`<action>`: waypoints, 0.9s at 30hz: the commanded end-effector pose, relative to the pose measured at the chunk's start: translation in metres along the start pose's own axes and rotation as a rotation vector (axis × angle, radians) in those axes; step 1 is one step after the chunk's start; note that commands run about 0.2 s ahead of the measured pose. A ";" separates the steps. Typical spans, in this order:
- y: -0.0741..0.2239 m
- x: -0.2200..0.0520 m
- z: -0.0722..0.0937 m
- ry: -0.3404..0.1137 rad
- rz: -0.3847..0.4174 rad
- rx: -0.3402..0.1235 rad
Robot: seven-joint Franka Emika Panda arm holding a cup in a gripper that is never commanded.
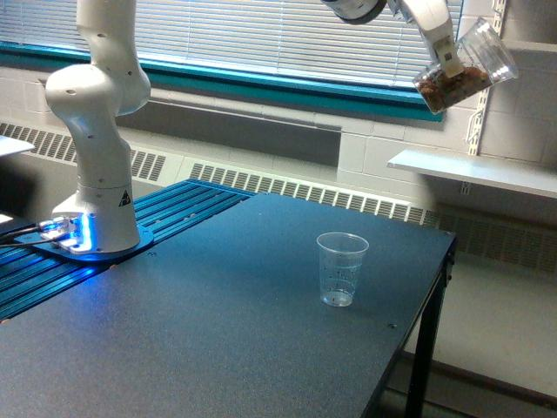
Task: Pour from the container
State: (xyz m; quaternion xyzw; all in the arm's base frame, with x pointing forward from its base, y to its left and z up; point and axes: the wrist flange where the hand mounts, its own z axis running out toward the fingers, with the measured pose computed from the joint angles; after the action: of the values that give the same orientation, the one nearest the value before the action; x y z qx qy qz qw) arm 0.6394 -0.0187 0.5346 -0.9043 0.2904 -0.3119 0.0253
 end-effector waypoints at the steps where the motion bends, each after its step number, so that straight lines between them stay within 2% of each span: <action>1: 0.031 0.003 -0.019 -0.012 0.066 0.027; 10: 0.085 -0.008 -0.029 -0.006 0.122 -0.017; 13: 0.090 -0.020 -0.036 -0.014 0.100 -0.015; 18: 0.095 -0.036 -0.052 -0.012 0.064 0.018; 27: 0.089 -0.042 -0.104 0.040 -0.003 0.095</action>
State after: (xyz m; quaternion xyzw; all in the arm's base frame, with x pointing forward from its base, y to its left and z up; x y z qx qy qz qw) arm 0.5199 -0.0766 0.5467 -0.8881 0.3309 -0.3137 0.0584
